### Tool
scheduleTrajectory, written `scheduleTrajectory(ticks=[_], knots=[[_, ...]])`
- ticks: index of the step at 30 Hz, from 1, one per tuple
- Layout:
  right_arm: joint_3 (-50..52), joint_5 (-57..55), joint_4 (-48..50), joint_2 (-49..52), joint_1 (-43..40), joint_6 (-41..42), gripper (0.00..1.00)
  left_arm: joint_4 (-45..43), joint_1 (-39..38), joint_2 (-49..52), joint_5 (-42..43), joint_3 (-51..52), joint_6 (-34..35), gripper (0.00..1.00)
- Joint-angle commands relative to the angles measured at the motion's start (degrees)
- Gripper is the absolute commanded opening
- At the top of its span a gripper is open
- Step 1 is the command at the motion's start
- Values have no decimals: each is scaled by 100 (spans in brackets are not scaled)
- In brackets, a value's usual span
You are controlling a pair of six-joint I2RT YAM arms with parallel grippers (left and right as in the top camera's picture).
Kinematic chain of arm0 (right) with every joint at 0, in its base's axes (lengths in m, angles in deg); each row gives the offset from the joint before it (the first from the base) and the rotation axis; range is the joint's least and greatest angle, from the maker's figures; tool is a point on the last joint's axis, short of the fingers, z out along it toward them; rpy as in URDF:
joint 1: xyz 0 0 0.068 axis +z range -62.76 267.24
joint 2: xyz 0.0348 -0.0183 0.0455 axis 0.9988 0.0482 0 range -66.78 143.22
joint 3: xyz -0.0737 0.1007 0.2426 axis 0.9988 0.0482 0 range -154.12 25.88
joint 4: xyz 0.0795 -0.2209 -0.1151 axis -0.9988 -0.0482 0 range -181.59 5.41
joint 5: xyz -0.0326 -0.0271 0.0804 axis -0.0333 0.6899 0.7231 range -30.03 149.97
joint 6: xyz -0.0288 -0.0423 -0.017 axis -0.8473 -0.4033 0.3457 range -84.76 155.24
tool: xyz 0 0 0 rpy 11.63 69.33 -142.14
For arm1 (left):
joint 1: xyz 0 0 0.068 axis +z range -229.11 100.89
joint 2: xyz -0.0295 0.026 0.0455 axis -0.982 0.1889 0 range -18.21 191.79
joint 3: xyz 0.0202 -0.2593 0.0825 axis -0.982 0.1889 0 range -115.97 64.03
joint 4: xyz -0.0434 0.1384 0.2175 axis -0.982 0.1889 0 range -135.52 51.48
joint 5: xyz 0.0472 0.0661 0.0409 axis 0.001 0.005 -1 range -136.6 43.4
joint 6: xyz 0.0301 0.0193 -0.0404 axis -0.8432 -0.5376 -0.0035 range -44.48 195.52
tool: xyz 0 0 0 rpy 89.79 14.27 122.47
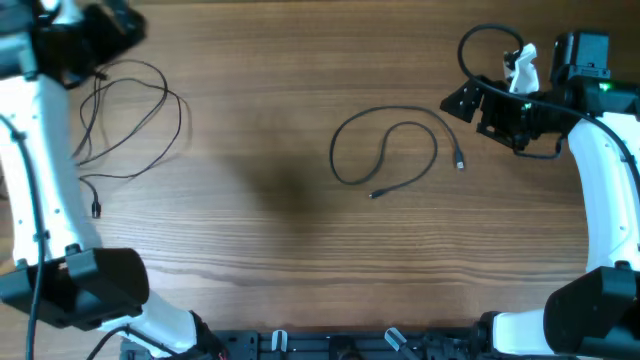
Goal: Untangle cables
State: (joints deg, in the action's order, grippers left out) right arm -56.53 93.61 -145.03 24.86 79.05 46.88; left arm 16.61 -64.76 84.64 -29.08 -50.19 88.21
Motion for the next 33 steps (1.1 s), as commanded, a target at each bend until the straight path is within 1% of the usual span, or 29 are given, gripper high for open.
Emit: scheduleTrajectory(ticks=[1, 4, 6, 7, 8, 9, 11, 13, 17, 19, 21, 24, 26, 27, 29, 30, 33], knots=[[-28, -437, -15, 20, -17, -74, 100, 199, -990, -83, -2, 411, -975, 100], [-28, -730, -7, 20, -142, 188, 100, 59, -1814, -81, 345, 1073, -1926, 100], [-28, -732, -4, 20, -269, 181, 100, -400, -2415, -81, 546, 1718, -2406, 95], [-28, -732, -7, 20, -317, 181, 100, -664, -2653, -72, 562, 1998, -2455, 90], [-28, -732, -7, 20, -369, 186, 100, -999, -2931, -61, 560, 2315, -2452, 83], [-28, -732, -7, 20, -409, 186, 99, -1272, -3145, -28, 557, 2559, -2452, 80], [-28, -732, -17, 20, -474, 184, 99, -1829, -3587, 107, 555, 2983, -2448, 79], [-28, -732, -28, 20, -496, 181, 99, -2205, -3950, 358, 560, 3156, -2404, 77], [-28, -732, -46, 20, -496, 181, 99, -2673, -4553, 1016, 396, 3161, -2365, 72], [-28, -732, -90, 20, -496, 170, 99, -2944, -4822, 1287, 66, 3161, -2232, 72], [-28, -730, -103, 20, -496, 83, 99, -3187, -5040, 1471, -11, 3161, -2181, 72], [-28, -732, -160, 20, -496, 33, 99, -3547, -5283, 1722, -682, 3161, -1652, 75], [-28, -732, -199, 20, -496, 4, 99, -3672, -5348, 1838, -715, 3161, -1596, 73], [-28, -732, -208, 20, -496, -39, 99, -3724, -5368, 1895, -743, 3161, -1508, 72], [-28, -734, -227, 20, -496, -116, 99, -3762, -5372, 1993, -787, 3161, -1453, 62], [-28, -734, -227, 20, -496, -116, 99, -3751, -5372, 2055, -861, 3161, -1379, 59], [-28, -734, -225, 20, -496, -116, 99, -3613, -5375, 2170, -1032, 3174, -1346, 55]])
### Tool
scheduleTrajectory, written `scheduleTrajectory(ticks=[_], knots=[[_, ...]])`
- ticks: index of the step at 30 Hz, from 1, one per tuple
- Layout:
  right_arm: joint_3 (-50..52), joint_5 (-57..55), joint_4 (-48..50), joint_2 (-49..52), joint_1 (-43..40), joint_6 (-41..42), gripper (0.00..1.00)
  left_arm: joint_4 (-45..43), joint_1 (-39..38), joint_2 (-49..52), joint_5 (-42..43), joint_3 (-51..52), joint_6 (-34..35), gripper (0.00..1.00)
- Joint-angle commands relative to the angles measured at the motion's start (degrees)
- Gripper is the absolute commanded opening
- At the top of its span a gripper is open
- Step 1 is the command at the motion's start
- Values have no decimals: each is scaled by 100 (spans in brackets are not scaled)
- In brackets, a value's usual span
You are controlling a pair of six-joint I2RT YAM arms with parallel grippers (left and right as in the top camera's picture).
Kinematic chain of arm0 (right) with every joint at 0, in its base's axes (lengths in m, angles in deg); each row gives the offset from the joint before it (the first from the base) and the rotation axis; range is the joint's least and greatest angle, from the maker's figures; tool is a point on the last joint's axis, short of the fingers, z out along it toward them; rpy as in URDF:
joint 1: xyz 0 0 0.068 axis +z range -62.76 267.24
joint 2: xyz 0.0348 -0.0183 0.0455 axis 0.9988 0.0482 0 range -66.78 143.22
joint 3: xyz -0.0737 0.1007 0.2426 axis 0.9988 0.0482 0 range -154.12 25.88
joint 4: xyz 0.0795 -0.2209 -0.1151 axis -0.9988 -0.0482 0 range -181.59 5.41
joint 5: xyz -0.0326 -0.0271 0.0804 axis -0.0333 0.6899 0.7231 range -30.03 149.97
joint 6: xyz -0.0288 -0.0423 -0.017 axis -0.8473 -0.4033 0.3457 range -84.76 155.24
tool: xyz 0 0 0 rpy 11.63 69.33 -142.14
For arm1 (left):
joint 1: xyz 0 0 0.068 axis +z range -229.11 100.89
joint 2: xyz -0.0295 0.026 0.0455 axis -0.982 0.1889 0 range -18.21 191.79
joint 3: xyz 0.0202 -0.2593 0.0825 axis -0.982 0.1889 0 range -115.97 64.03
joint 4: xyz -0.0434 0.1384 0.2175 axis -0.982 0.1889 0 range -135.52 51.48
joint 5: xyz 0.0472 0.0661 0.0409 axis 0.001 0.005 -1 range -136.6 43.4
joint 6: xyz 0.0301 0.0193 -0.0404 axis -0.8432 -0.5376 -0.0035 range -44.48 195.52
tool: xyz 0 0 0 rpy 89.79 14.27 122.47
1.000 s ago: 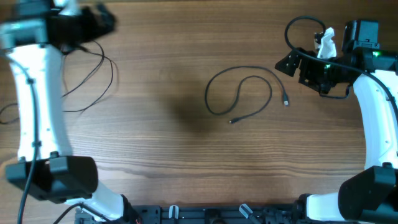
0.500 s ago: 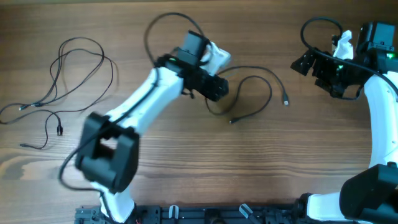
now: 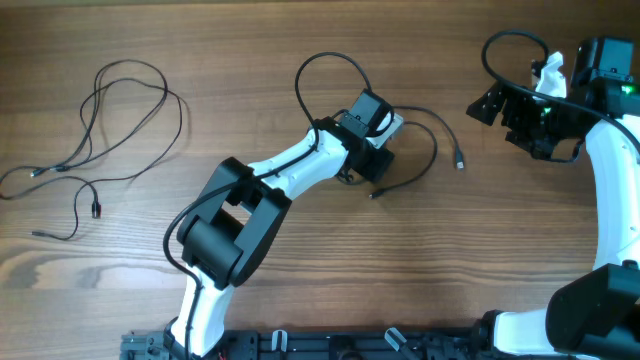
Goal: Untangle cables
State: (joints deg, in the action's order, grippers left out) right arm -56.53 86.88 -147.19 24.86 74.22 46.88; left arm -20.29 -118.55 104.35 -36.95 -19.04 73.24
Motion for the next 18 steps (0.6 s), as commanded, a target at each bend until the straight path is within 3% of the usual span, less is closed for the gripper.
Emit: scheduleTrajectory(ticks=[1, 6, 7, 9, 13, 18], knots=[[-28, -61, -9, 20, -13, -120, 99, 131, -4, 227, -245, 59, 151, 49], [-28, -57, -7, 20, -13, -116, 99, 444, -109, 380, -245, 74, 151, 40], [-28, -59, -2, 20, -13, -120, 99, 575, -142, 380, -249, 83, 146, 34], [-28, -57, 0, 20, -13, -118, 99, 728, -160, 380, -350, 83, 153, 6], [-28, -57, 2, 20, -13, -114, 99, 1462, -42, 197, -931, -109, 925, 4], [-28, -55, -7, 20, -13, -111, 99, 2249, 525, -638, -938, -791, 1049, 4]])
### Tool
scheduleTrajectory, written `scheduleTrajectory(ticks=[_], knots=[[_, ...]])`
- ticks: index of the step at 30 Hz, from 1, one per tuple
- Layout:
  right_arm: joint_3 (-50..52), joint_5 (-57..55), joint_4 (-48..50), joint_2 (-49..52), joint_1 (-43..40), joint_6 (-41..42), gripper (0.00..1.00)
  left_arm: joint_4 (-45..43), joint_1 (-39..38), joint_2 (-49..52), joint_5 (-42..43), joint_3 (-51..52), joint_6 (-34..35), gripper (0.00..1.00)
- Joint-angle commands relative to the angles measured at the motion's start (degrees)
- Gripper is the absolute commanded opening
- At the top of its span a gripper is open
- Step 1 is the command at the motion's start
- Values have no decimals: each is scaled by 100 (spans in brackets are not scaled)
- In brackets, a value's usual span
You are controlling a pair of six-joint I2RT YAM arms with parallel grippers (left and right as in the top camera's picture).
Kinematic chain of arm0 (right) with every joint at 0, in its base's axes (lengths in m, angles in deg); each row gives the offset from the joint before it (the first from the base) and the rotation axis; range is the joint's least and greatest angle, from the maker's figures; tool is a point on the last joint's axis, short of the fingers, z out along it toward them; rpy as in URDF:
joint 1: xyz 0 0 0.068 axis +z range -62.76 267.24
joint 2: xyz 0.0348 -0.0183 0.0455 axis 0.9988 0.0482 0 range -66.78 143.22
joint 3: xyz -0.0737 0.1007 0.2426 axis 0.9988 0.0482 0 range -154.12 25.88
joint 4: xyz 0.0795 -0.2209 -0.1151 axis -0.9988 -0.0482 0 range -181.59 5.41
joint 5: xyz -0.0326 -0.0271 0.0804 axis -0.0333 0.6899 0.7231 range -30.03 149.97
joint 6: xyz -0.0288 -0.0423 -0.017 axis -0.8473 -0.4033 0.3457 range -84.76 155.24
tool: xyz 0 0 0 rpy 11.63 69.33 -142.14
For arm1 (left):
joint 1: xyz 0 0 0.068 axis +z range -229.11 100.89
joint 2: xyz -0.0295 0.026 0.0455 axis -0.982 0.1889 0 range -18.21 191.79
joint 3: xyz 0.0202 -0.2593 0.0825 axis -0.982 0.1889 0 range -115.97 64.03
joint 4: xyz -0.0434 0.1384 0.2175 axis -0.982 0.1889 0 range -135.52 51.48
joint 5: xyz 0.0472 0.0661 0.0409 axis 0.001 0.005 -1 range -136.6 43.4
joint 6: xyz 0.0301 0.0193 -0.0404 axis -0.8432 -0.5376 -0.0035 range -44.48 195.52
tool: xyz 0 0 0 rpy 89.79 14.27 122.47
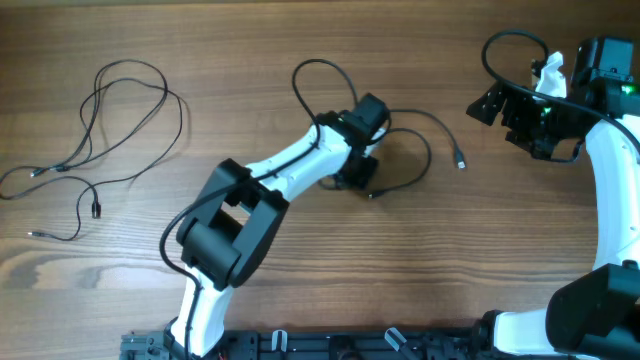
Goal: Untangle cables
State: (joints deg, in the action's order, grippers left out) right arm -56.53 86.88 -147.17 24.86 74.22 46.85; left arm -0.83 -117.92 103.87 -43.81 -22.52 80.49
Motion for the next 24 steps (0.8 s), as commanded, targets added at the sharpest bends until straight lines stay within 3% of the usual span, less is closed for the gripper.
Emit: scheduleTrajectory(ticks=[1, 5, 12, 14, 17, 18, 20, 21, 22, 24], knots=[[-28, -57, -13, 20, -13, -109, 99, 402, 647, -802, -249, -560, 323, 4], [-28, -57, -24, 20, -13, -111, 99, 533, 1843, -1941, -415, -953, 319, 4], [-28, 96, -55, 20, 26, -96, 99, -573, 4673, -3388, -713, -1088, 614, 4], [-28, 98, -55, 20, 31, -94, 99, -883, 5539, -3689, -354, -1088, 752, 4], [-28, 101, -50, 20, 31, -92, 99, -1005, 6172, -3797, 190, -1088, 750, 5], [-28, 101, -50, 20, 31, -90, 99, -997, 6253, -3773, 328, -1086, 752, 25], [-28, 101, -57, 20, 31, -92, 99, -975, 6242, -3687, 553, -1086, 752, 84], [-28, 98, -72, 20, 31, -92, 99, -955, 6207, -3633, 577, -1086, 752, 96], [-28, 101, -92, 20, 31, -94, 99, -920, 6148, -3569, 573, -1086, 750, 100], [-28, 122, -125, 20, 31, -98, 99, -758, 6028, -3442, 568, -1086, 748, 100]])
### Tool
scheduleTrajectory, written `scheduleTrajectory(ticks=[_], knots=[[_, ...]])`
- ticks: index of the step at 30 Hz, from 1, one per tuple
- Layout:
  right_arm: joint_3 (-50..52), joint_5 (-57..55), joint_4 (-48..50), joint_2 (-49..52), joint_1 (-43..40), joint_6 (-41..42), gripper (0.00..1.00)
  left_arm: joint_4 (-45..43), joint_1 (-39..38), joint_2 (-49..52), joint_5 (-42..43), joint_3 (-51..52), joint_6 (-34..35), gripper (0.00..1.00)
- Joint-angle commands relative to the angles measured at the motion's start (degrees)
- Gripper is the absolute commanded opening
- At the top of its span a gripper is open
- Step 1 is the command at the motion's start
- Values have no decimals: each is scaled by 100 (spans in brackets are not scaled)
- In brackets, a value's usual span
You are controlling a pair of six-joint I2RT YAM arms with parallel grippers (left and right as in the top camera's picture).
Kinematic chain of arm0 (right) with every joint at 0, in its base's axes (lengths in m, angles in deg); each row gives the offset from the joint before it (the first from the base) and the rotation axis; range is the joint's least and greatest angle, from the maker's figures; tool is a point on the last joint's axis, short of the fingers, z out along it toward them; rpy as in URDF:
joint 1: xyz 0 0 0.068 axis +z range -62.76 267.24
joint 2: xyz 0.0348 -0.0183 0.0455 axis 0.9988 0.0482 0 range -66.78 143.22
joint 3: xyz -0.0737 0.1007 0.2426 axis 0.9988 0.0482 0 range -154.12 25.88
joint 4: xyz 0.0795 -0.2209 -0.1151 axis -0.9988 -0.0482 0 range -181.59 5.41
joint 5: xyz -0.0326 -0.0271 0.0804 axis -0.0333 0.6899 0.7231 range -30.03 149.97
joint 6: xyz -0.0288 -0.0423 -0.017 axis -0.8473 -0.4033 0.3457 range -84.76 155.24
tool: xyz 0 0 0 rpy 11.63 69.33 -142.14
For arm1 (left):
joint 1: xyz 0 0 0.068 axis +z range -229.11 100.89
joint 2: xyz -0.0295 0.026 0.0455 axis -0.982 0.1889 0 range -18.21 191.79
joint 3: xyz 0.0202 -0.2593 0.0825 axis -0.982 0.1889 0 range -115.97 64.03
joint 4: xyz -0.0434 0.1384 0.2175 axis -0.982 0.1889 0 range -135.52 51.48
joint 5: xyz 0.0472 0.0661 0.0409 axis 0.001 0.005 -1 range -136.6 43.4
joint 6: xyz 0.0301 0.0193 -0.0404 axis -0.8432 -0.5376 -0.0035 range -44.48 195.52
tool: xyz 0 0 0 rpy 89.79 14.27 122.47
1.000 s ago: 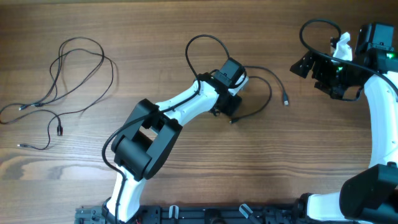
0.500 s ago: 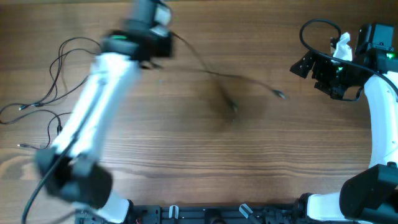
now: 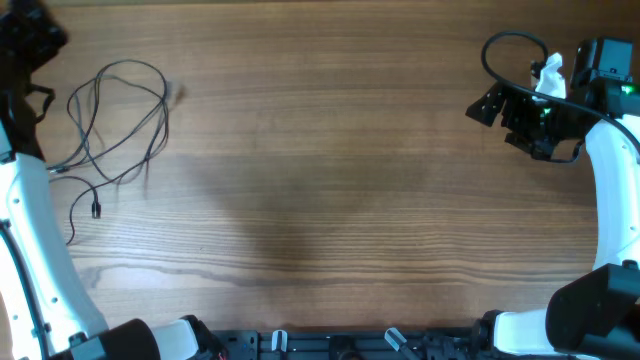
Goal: Untangle cables
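Observation:
A tangle of thin black cables [image 3: 112, 125] lies at the table's left in overlapping loops, with a small plug [image 3: 97, 210] at its near end. Parts of the loops look smeared. My left gripper [image 3: 28, 38] is a dark shape in the far left corner, just beyond the tangle, and its fingers cannot be made out. My right gripper [image 3: 484, 104] hovers at the far right with nothing visible in it. Its jaws are too small to read. No other cable shows on the wood.
The left arm's white link [image 3: 30, 230] runs along the left edge beside the tangle. The right arm [image 3: 610, 170] stands along the right edge, with its own wiring loop [image 3: 497, 50] above the gripper. A black rail [image 3: 330, 345] lines the near edge.
My left arm has gone from the table's middle to the far left corner. The short looped cable no longer shows in the middle. The left tangle looks narrower. The right arm is unchanged.
At first my left gripper was over the left tangle and a short looped cable lay in the middle. Then the left gripper was down on that cable, which shifted a little. Now the arm is back at the left and the middle cable is out of view.

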State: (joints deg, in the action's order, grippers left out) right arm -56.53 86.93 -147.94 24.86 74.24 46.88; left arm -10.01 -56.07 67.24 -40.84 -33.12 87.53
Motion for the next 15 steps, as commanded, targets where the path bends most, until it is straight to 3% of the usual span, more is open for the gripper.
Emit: scheduleTrajectory(ticks=[1, 6, 9, 12, 13, 14, 15], knots=[[-28, 142, -87, 20, 28, -114, 99, 286, -232, 280, 269, -26, 44, 100], [-28, 691, -177, -66, 44, -686, 93, 935, -509, 413, 256, -26, 46, 96], [-61, 776, -188, -535, 262, -879, 91, 1515, -866, 413, 9, -26, 48, 88], [-61, 431, -208, -1279, 732, -953, 92, 2199, -1285, 413, -240, -26, 46, 89], [-61, 229, -238, -1558, 920, -951, 92, 2424, -1429, 413, -243, -26, 46, 100], [-61, -42, -286, -1858, 1106, -859, 99, 2658, -1565, 413, -245, -26, 42, 100], [-61, -461, -369, -2203, 1296, -647, 100, 2894, -1674, 415, -243, -26, 44, 100]])
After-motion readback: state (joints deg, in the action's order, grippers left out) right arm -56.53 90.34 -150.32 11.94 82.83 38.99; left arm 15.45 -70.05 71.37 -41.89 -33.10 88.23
